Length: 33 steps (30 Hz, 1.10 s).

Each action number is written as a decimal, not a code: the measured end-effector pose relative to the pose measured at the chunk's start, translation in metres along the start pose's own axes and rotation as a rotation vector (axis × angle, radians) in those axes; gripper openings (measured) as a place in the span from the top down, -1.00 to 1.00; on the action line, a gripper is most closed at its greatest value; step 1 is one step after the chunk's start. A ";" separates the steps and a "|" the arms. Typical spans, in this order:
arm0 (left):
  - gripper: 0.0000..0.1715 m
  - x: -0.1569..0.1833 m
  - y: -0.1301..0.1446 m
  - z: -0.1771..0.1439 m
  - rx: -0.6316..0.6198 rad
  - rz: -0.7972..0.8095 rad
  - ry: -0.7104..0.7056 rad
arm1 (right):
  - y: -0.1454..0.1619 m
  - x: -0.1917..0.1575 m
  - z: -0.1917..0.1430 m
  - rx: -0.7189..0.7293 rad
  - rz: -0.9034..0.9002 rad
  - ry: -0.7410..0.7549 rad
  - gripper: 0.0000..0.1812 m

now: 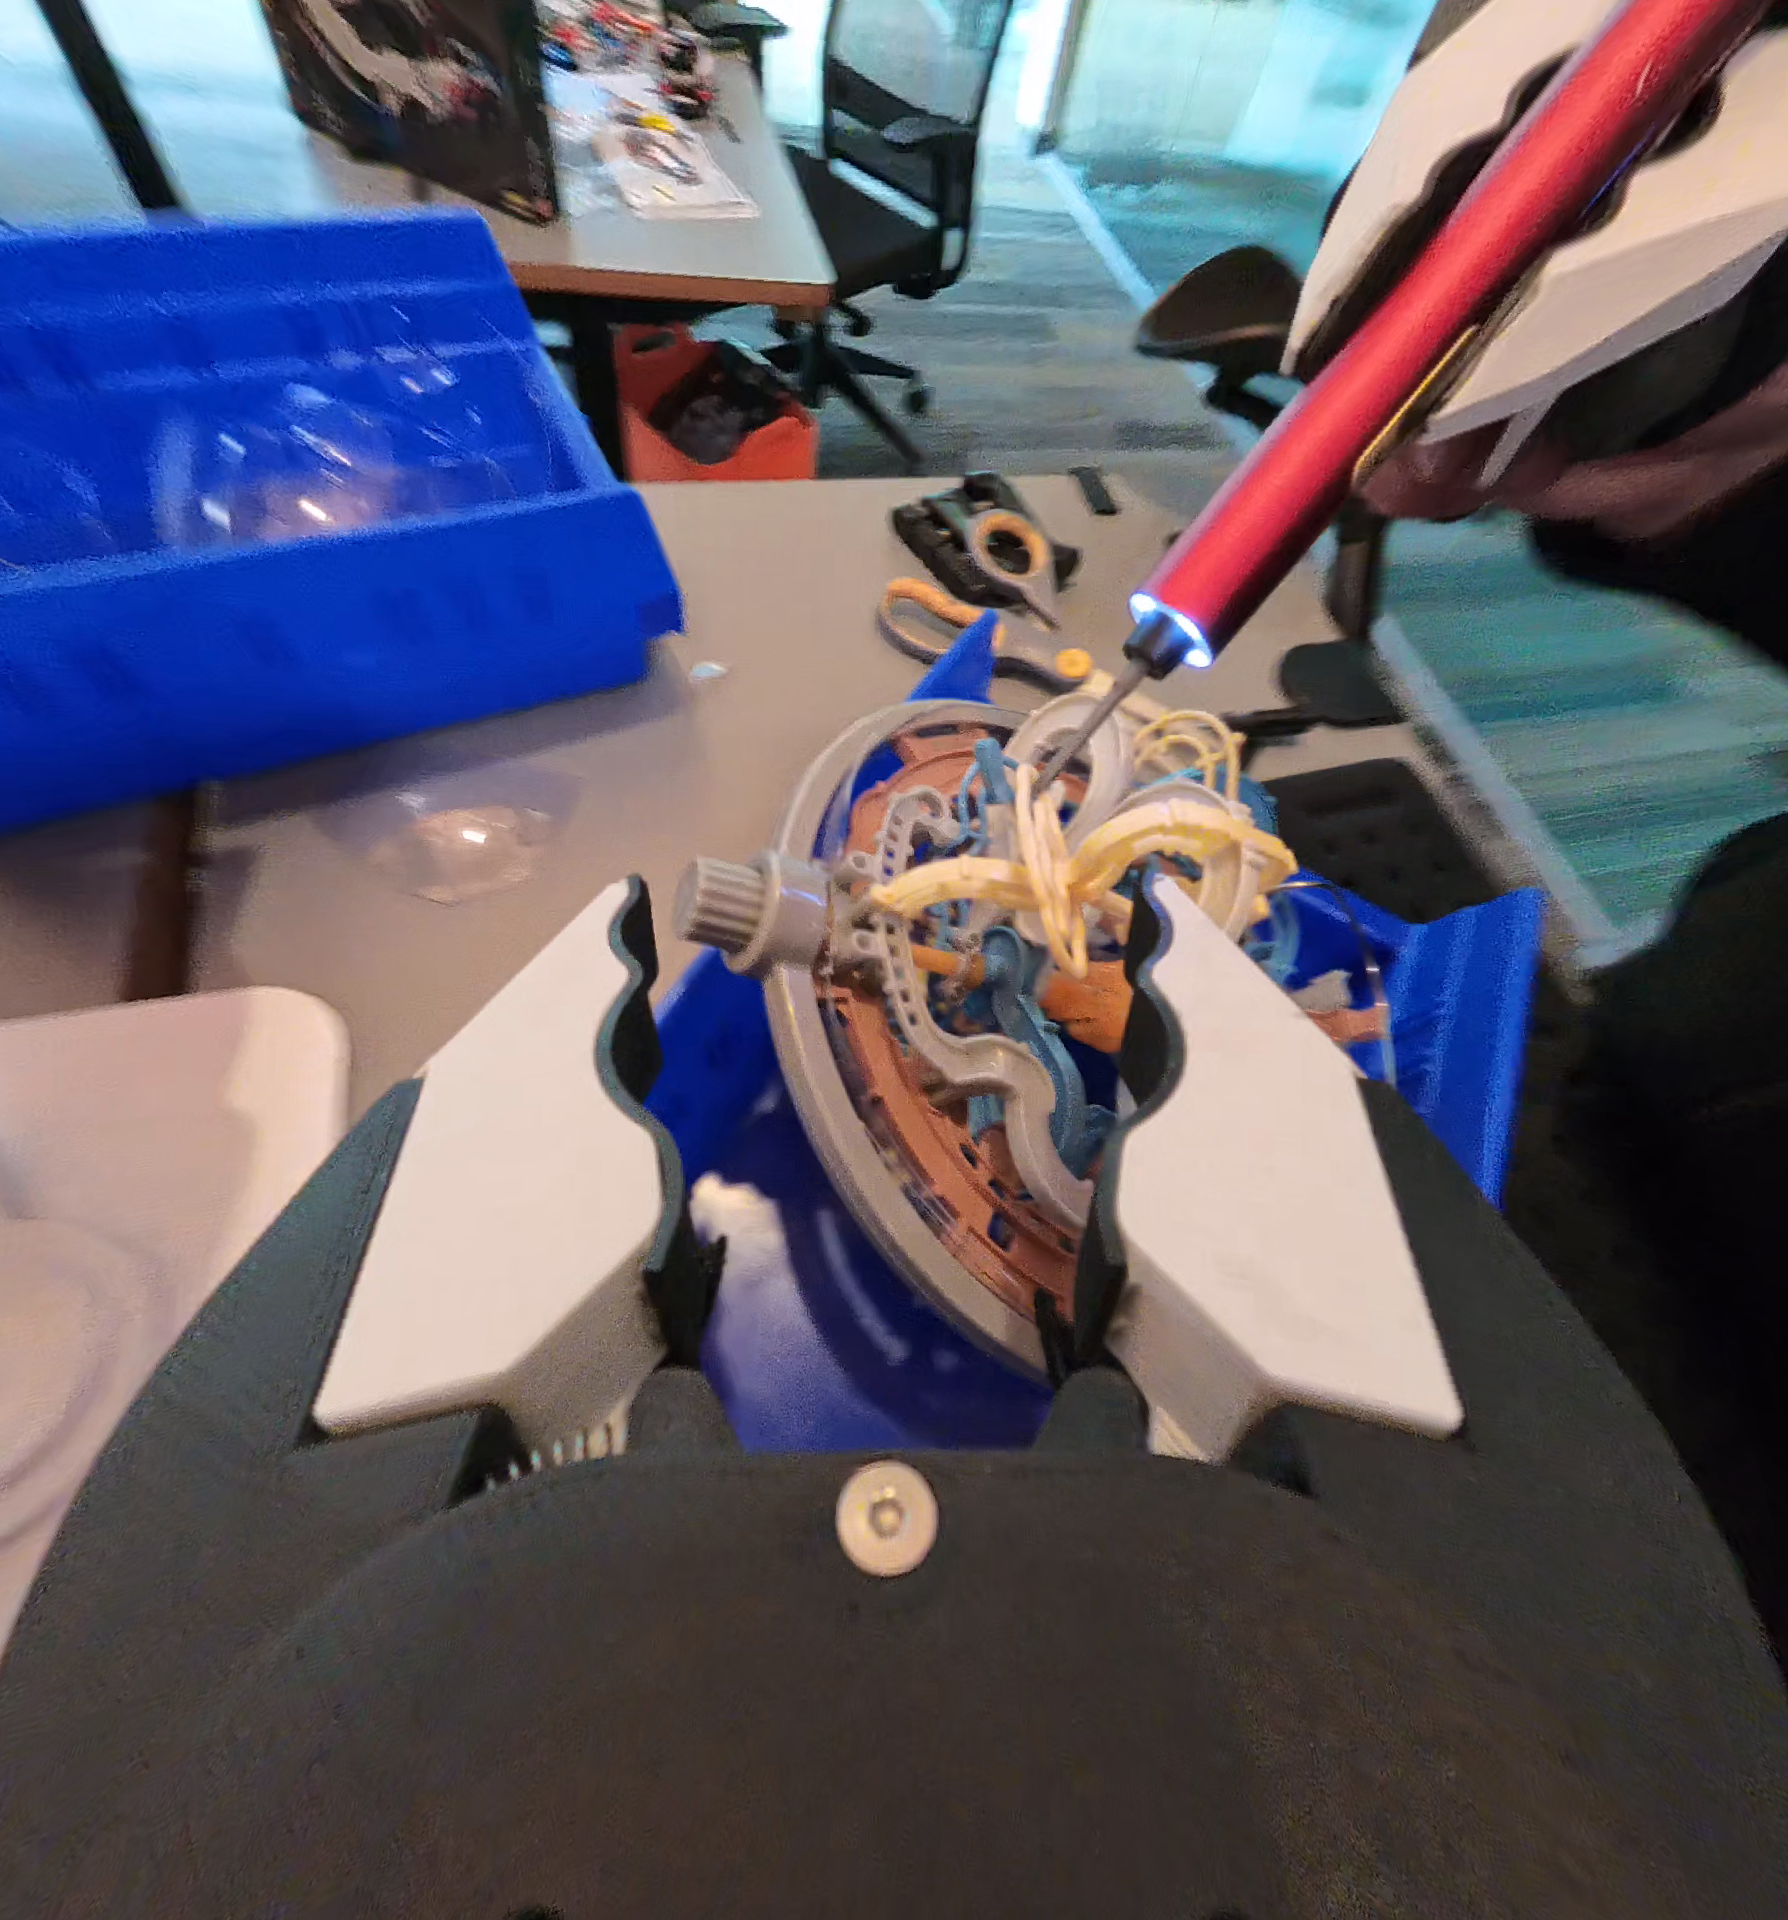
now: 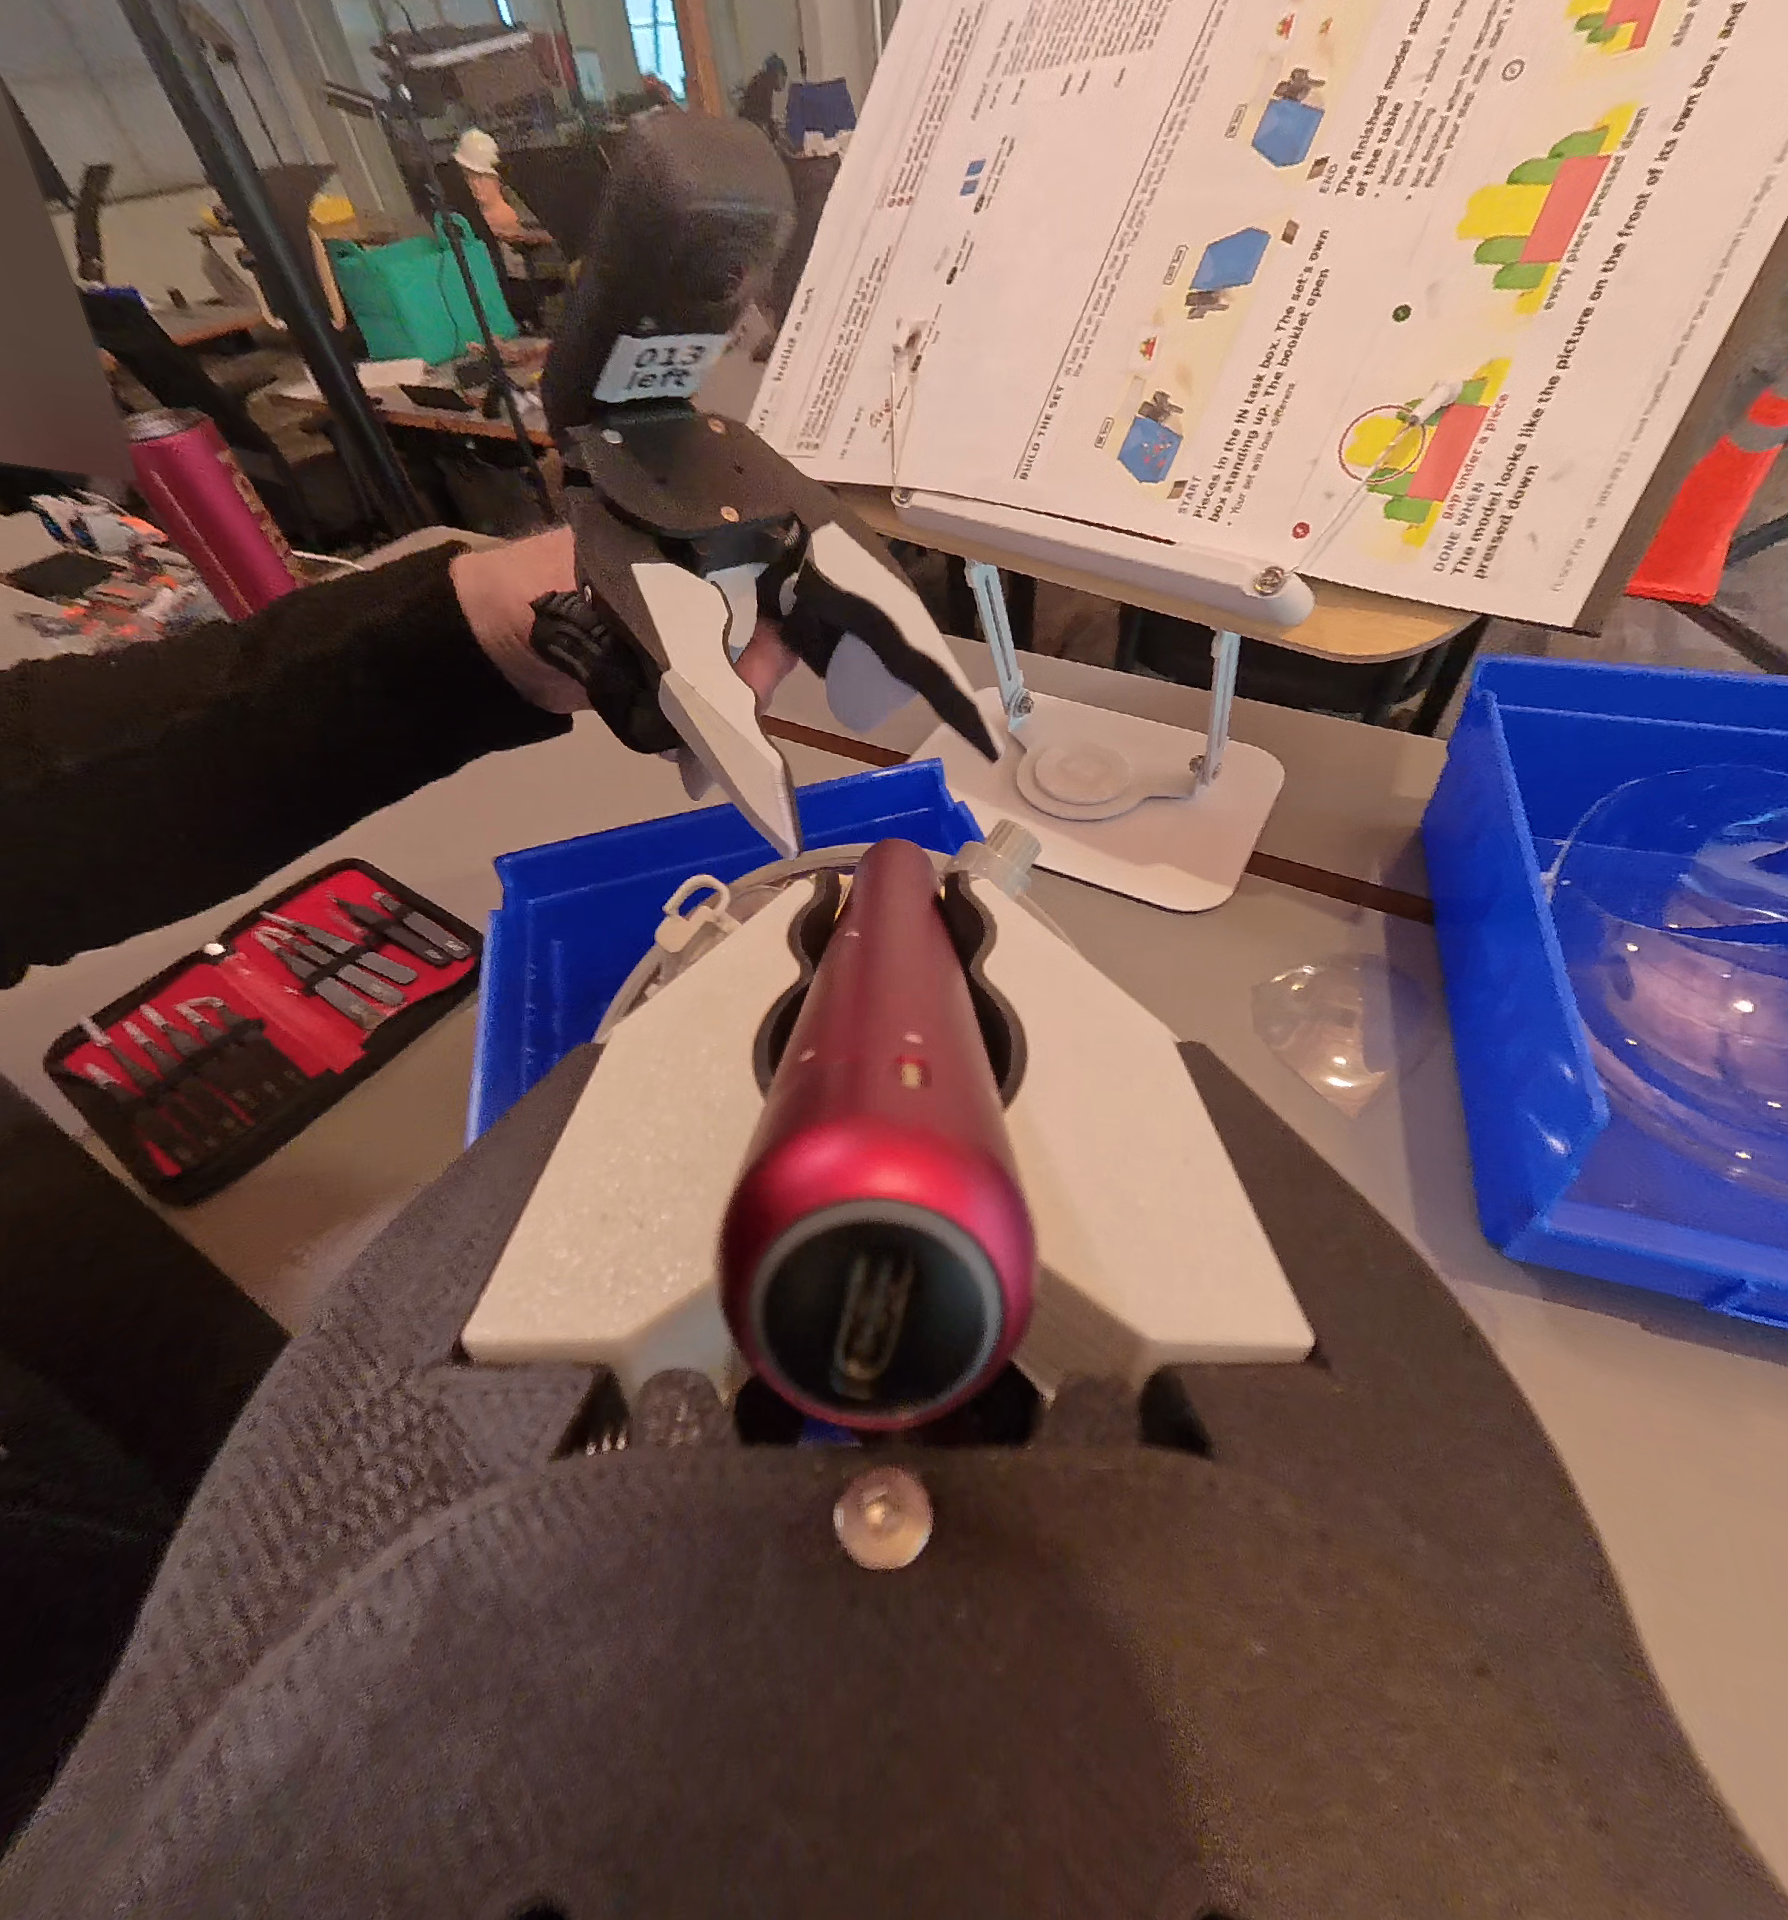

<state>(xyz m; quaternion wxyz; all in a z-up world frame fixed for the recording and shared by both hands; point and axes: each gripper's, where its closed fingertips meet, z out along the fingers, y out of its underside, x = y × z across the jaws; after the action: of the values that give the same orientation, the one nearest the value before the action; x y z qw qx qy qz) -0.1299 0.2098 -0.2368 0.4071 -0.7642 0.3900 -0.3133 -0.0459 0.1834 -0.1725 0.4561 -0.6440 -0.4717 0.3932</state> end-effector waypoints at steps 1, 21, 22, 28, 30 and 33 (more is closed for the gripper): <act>-0.06 0.000 0.005 0.002 -0.001 -0.065 0.065 | 0.001 0.002 0.002 -0.010 -0.007 0.015 0.78; 0.47 -0.017 0.036 0.023 -0.088 -0.208 0.264 | 0.017 0.015 0.031 -0.204 -0.149 0.110 0.77; 0.49 -0.017 0.036 0.024 -0.090 -0.213 0.264 | 0.017 0.014 0.032 -0.207 -0.147 0.104 0.78; 0.62 -0.011 0.036 0.022 -0.109 -0.193 0.266 | 0.019 0.015 0.035 -0.251 -0.180 0.121 0.78; 0.63 -0.009 0.036 0.022 -0.115 -0.187 0.258 | 0.018 0.013 0.035 -0.269 -0.200 0.126 0.78; 0.63 -0.009 0.035 0.022 -0.137 -0.186 0.235 | 0.016 0.013 0.036 -0.304 -0.204 0.132 0.78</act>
<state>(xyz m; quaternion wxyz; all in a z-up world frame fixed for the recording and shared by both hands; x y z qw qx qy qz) -0.1285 0.2126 -0.2791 0.2751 -0.7808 0.3832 -0.4097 -0.0725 0.2011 -0.1990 0.4209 -0.6788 -0.5576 0.2262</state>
